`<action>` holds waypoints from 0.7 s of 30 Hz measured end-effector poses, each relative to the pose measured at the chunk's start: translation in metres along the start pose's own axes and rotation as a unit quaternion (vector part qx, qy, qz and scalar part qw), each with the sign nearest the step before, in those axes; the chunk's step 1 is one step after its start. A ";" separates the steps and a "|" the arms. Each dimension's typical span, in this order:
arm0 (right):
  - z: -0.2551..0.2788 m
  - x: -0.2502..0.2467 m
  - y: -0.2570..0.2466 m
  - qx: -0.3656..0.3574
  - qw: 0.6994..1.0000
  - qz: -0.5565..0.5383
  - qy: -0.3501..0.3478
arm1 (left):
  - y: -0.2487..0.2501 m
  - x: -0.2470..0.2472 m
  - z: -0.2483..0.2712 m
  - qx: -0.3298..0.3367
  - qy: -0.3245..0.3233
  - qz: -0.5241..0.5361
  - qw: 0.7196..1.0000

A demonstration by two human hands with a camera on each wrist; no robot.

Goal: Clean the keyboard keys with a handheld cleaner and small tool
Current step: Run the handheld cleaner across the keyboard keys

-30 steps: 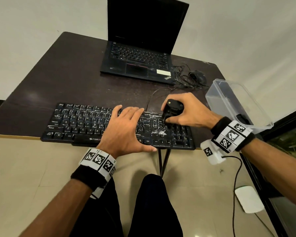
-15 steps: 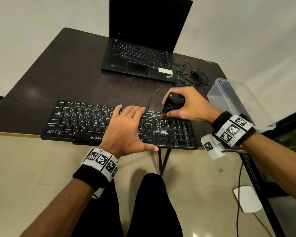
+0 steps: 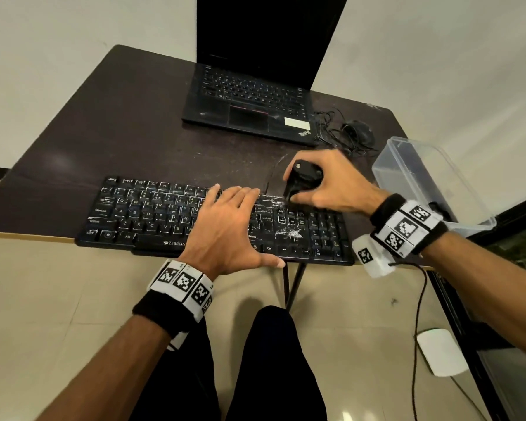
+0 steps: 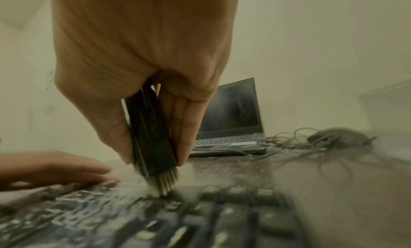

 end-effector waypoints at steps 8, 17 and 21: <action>-0.004 0.006 -0.004 -0.018 1.000 0.008 -0.005 | 0.001 0.001 0.000 -0.002 0.005 0.010 1.000; -0.003 0.015 -0.012 -0.050 0.999 0.006 -0.011 | 0.001 -0.002 0.001 -0.004 0.003 0.008 1.000; -0.013 0.014 -0.010 -0.017 1.000 0.008 0.025 | 0.002 -0.001 0.002 -0.002 0.003 0.006 1.000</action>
Point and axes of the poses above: each hand's wrist, its own z-axis away from the middle knuckle, its own x-axis out of the palm, y = z × x, the point moved 1 cm from there along -z, towards the middle knuckle, and after that the axes turned 6 degrees about -z, right-handed, at the moved point
